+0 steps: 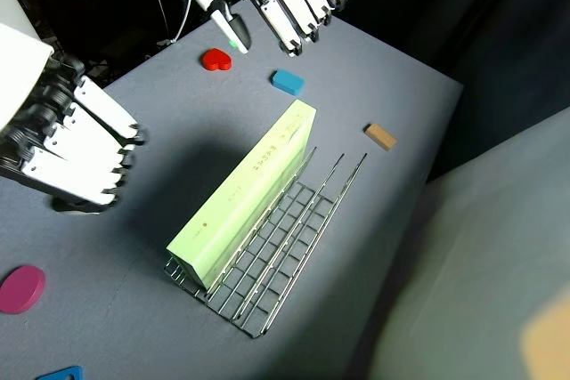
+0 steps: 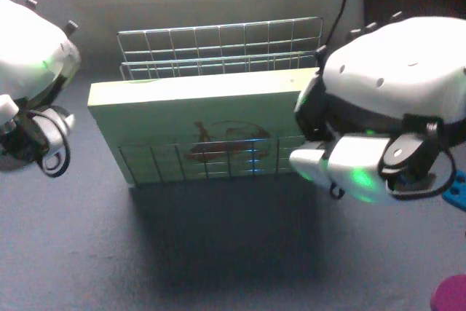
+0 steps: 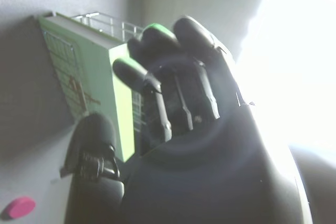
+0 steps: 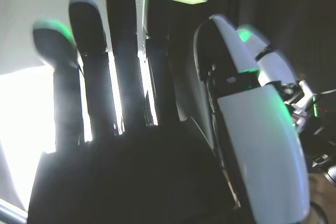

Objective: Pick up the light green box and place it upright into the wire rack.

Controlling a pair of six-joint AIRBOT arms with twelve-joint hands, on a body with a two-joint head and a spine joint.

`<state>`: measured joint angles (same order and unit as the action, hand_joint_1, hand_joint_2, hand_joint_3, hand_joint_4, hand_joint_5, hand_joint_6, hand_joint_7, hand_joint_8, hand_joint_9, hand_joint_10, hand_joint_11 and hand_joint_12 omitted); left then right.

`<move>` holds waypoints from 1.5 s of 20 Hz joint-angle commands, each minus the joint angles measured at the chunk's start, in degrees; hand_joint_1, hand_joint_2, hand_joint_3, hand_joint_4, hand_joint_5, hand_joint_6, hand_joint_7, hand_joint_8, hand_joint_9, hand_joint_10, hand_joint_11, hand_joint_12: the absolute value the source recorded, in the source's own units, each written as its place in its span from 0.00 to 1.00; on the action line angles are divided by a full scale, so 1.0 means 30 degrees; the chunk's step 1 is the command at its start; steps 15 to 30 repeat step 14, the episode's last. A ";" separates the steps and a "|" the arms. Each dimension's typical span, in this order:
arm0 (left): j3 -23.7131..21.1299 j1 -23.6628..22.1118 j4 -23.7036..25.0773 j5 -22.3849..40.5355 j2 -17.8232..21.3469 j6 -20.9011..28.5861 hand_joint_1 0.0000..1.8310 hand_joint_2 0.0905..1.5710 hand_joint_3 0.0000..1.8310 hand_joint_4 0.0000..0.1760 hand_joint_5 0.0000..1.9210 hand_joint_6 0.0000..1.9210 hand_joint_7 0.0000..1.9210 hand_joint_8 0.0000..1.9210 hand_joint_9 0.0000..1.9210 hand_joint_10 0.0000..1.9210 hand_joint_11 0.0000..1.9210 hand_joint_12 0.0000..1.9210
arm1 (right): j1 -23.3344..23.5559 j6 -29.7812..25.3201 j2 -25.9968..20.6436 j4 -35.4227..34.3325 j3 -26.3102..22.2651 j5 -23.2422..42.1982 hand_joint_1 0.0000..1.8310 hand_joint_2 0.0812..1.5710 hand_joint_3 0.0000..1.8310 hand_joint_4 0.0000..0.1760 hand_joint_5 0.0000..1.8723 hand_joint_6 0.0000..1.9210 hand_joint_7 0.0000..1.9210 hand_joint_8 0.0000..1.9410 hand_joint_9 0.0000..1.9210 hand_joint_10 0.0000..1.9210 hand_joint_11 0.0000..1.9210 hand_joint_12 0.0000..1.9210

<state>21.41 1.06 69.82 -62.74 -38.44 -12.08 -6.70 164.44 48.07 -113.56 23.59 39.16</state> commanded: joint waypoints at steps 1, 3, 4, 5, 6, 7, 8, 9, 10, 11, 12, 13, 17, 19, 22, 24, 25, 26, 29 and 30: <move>-0.0118 -0.0180 0.1906 -0.0082 -0.0072 -0.0106 0.23 0.93 0.00 0.00 0.40 0.90 0.49 0.95 0.53 1.00 0.52 1.00 | 0.0146 -0.0115 0.0014 0.1187 -0.0015 -0.0579 0.31 0.88 0.01 0.00 0.52 0.78 0.57 0.82 0.58 0.98 0.61 1.00; -0.0150 -0.0267 0.1907 -0.0118 -0.0114 -0.0106 0.27 0.94 0.00 0.00 0.45 0.98 0.55 0.98 0.62 1.00 0.62 1.00 | 0.0031 0.0034 0.0014 0.1187 -0.0015 -0.0799 0.51 0.89 0.00 0.00 0.39 0.82 0.60 0.85 0.59 1.00 0.63 1.00; -0.0169 -0.0264 0.1907 -0.0129 -0.0131 -0.0106 0.29 0.95 0.00 0.00 0.46 1.00 0.56 0.99 0.64 1.00 0.64 1.00 | -0.0015 0.0146 0.0016 0.1187 -0.0015 -0.0904 0.54 0.89 0.00 0.00 0.36 0.83 0.60 0.86 0.60 1.00 0.64 1.00; -0.0177 -0.0264 0.1906 -0.0129 -0.0135 -0.0106 0.31 0.96 0.00 0.00 0.46 1.00 0.57 0.99 0.64 1.00 0.65 1.00 | -0.0059 0.0200 0.0010 0.1189 -0.0013 -0.1001 0.55 0.89 0.00 0.00 0.35 0.83 0.60 0.86 0.60 1.00 0.64 1.00; -0.0181 -0.0267 0.1906 -0.0177 -0.0135 -0.0106 0.33 0.96 0.00 0.00 0.46 1.00 0.57 0.99 0.64 1.00 0.65 1.00 | -0.0101 0.0273 0.0003 0.1189 -0.0012 -0.1083 0.55 0.89 0.00 0.00 0.35 0.83 0.60 0.86 0.60 1.00 0.64 1.00; -0.0181 -0.0267 0.1906 -0.0213 -0.0135 -0.0106 0.33 0.97 0.00 0.00 0.46 1.00 0.58 0.99 0.64 1.00 0.65 1.00 | -0.0124 0.0336 0.0003 0.1191 -0.0012 -0.1133 0.55 0.89 0.00 0.00 0.35 0.83 0.60 0.86 0.60 1.00 0.64 1.00; -0.0181 -0.0267 0.1906 -0.0215 -0.0135 -0.0106 0.34 0.97 0.00 0.00 0.46 1.00 0.58 1.00 0.64 1.00 0.65 1.00 | -0.0139 0.0357 0.0003 0.1191 -0.0010 -0.1182 0.55 0.89 0.00 0.00 0.34 0.83 0.60 0.86 0.61 1.00 0.65 1.00; -0.0181 -0.0266 0.1907 -0.0215 -0.0135 -0.0108 0.34 0.97 0.00 0.00 0.46 1.00 0.58 1.00 0.64 1.00 0.65 1.00 | -0.0145 0.0389 -0.0011 0.1193 -0.0008 -0.1324 0.55 0.89 0.00 0.00 0.34 0.83 0.60 0.86 0.61 1.00 0.65 1.00; -0.0181 -0.0264 0.1907 -0.0215 -0.0135 -0.0108 0.34 0.97 0.00 0.00 0.46 1.00 0.58 1.00 0.64 1.00 0.65 1.00 | -0.0145 0.0404 -0.0022 0.1204 -0.0008 -0.1383 0.55 0.89 0.00 0.00 0.34 0.83 0.60 0.86 0.61 1.00 0.65 1.00; -0.0181 -0.0262 0.1907 -0.0215 -0.0135 -0.0108 0.34 0.97 0.00 0.00 0.46 1.00 0.58 1.00 0.65 1.00 0.66 1.00 | -0.0173 0.0400 -0.0034 0.1325 -0.0002 -0.1459 0.55 0.90 0.00 0.00 0.34 0.84 0.60 0.86 0.61 1.00 0.65 1.00; -0.0175 -0.0264 0.1907 -0.0215 -0.0135 -0.0106 0.34 0.97 0.00 0.00 0.46 1.00 0.58 1.00 0.65 1.00 0.66 1.00 | -0.0299 0.0118 -0.0045 0.1806 0.0013 -0.1582 0.55 0.90 0.00 0.00 0.34 0.84 0.60 0.85 0.61 1.00 0.65 1.00; -0.0146 -0.0264 0.1906 -0.0215 -0.0137 -0.0106 0.34 0.97 0.00 0.00 0.46 1.00 0.58 1.00 0.66 1.00 0.66 1.00 | -0.0561 -0.0283 -0.0102 0.2723 0.0017 -0.1857 0.55 0.90 0.00 0.00 0.34 0.84 0.60 0.85 0.61 1.00 0.65 1.00; -0.0144 -0.0260 0.1904 -0.0217 -0.0137 -0.0106 0.34 0.97 0.00 0.00 0.46 1.00 0.59 1.00 0.66 1.00 0.67 1.00 | -0.0676 -0.0295 -0.0144 0.2904 0.0027 -0.2034 0.55 0.90 0.00 0.00 0.34 0.84 0.60 0.85 0.61 1.00 0.65 1.00; -0.0144 -0.0260 0.1904 -0.0217 -0.0137 -0.0106 0.34 0.97 0.00 0.00 0.46 1.00 0.59 1.00 0.66 1.00 0.67 1.00 | -0.0676 -0.0295 -0.0144 0.2904 0.0027 -0.2034 0.55 0.90 0.00 0.00 0.34 0.84 0.60 0.85 0.61 1.00 0.65 1.00; -0.0144 -0.0260 0.1904 -0.0217 -0.0137 -0.0106 0.34 0.97 0.00 0.00 0.46 1.00 0.59 1.00 0.66 1.00 0.67 1.00 | -0.0676 -0.0295 -0.0144 0.2904 0.0027 -0.2034 0.55 0.90 0.00 0.00 0.34 0.84 0.60 0.85 0.61 1.00 0.65 1.00; -0.0144 -0.0260 0.1904 -0.0217 -0.0137 -0.0106 0.34 0.97 0.00 0.00 0.46 1.00 0.59 1.00 0.66 1.00 0.67 1.00 | -0.0676 -0.0295 -0.0144 0.2904 0.0027 -0.2034 0.55 0.90 0.00 0.00 0.34 0.84 0.60 0.85 0.61 1.00 0.65 1.00; -0.0144 -0.0260 0.1904 -0.0217 -0.0137 -0.0106 0.34 0.97 0.00 0.00 0.46 1.00 0.59 1.00 0.66 1.00 0.67 1.00 | -0.0676 -0.0295 -0.0144 0.2904 0.0027 -0.2034 0.55 0.90 0.00 0.00 0.34 0.84 0.60 0.85 0.61 1.00 0.65 1.00; -0.0144 -0.0260 0.1904 -0.0217 -0.0137 -0.0106 0.34 0.97 0.00 0.00 0.46 1.00 0.59 1.00 0.66 1.00 0.67 1.00 | -0.0676 -0.0295 -0.0144 0.2904 0.0027 -0.2034 0.55 0.90 0.00 0.00 0.34 0.84 0.60 0.85 0.61 1.00 0.65 1.00; -0.0144 -0.0260 0.1904 -0.0217 -0.0137 -0.0106 0.34 0.97 0.00 0.00 0.46 1.00 0.59 1.00 0.66 1.00 0.67 1.00 | -0.0676 -0.0295 -0.0144 0.2904 0.0027 -0.2034 0.55 0.90 0.00 0.00 0.34 0.84 0.60 0.85 0.61 1.00 0.65 1.00; -0.0144 -0.0260 0.1904 -0.0217 -0.0137 -0.0106 0.34 0.97 0.00 0.00 0.46 1.00 0.59 1.00 0.66 1.00 0.67 1.00 | -0.0676 -0.0295 -0.0144 0.2904 0.0027 -0.2034 0.55 0.90 0.00 0.00 0.34 0.84 0.60 0.85 0.61 1.00 0.65 1.00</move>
